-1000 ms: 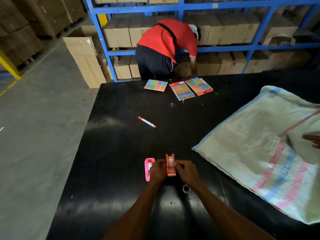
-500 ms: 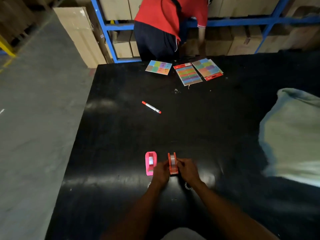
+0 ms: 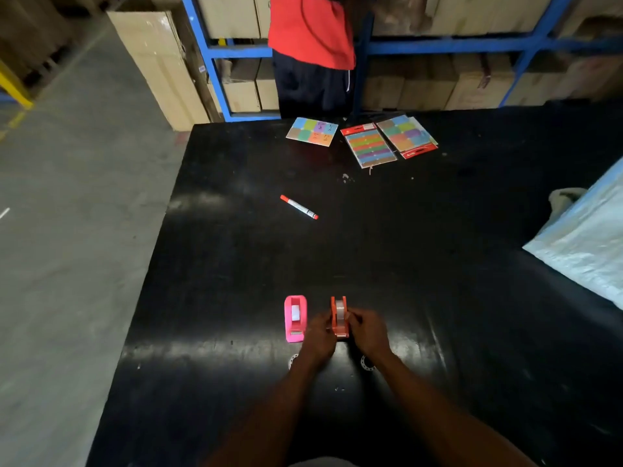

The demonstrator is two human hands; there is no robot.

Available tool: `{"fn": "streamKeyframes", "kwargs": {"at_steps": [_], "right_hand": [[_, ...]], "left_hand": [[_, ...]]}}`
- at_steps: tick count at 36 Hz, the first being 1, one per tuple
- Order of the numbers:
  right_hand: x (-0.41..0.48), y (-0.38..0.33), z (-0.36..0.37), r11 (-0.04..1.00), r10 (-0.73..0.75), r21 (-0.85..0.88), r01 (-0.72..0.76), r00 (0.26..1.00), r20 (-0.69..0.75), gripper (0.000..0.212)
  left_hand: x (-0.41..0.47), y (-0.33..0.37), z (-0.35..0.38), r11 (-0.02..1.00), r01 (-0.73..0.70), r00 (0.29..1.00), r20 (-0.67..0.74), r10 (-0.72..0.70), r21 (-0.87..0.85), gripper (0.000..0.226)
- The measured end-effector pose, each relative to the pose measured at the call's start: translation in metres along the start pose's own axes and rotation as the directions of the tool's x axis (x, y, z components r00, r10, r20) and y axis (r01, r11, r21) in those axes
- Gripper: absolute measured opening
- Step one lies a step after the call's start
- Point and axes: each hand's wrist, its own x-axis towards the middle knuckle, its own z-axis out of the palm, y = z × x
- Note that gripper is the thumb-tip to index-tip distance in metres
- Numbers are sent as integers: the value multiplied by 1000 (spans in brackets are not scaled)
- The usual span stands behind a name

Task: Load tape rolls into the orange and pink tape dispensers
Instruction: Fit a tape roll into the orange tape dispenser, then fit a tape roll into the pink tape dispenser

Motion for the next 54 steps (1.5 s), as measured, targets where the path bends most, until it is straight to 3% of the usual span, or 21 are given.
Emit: {"fn": "streamKeyframes", "kwargs": {"at_steps": [15, 21, 27, 33, 36, 41, 43, 46, 51, 54], "right_hand": [[-12, -7, -14, 995, 46, -87, -52, 996, -71, 35], [-17, -29, -24, 984, -14, -179, -7, 993, -117, 25], [-15, -52, -21, 968, -103, -236, 80, 991, -88, 21], [-4, -66, -1, 942, -158, -283, 177, 983, 90, 14], [0, -77, 8, 918, -163, -329, 223, 966, 200, 15], [7, -95, 26, 835, -162, -452, 313, 926, 341, 14], [12, -98, 34, 806, -139, -492, 329, 913, 383, 24], [21, -98, 45, 788, -88, -527, 319, 905, 416, 43], [30, -101, 53, 769, -76, -547, 332, 896, 437, 46], [33, -100, 57, 791, -75, -518, 324, 893, 444, 51]], "left_hand": [[-8, 9, -29, 985, -95, 996, 12, 94, 147, 34], [-14, 11, -73, 976, -142, 988, -40, 150, 165, 22], [-17, 5, -121, 970, -140, 980, -115, 165, 197, 7], [-21, -11, -147, 968, -109, 973, -173, 150, 225, 11], [-19, -23, -154, 962, -85, 978, -163, 130, 260, 23], [-7, -41, -153, 939, -60, 998, -13, 69, 338, 62], [0, -46, -149, 937, -56, 998, 54, 40, 344, 75], [14, -53, -144, 925, -83, 992, 120, 41, 370, 91], [29, -62, -137, 934, -147, 973, 215, 78, 327, 111], [31, -65, -130, 941, -172, 974, 192, 119, 291, 116]]}}
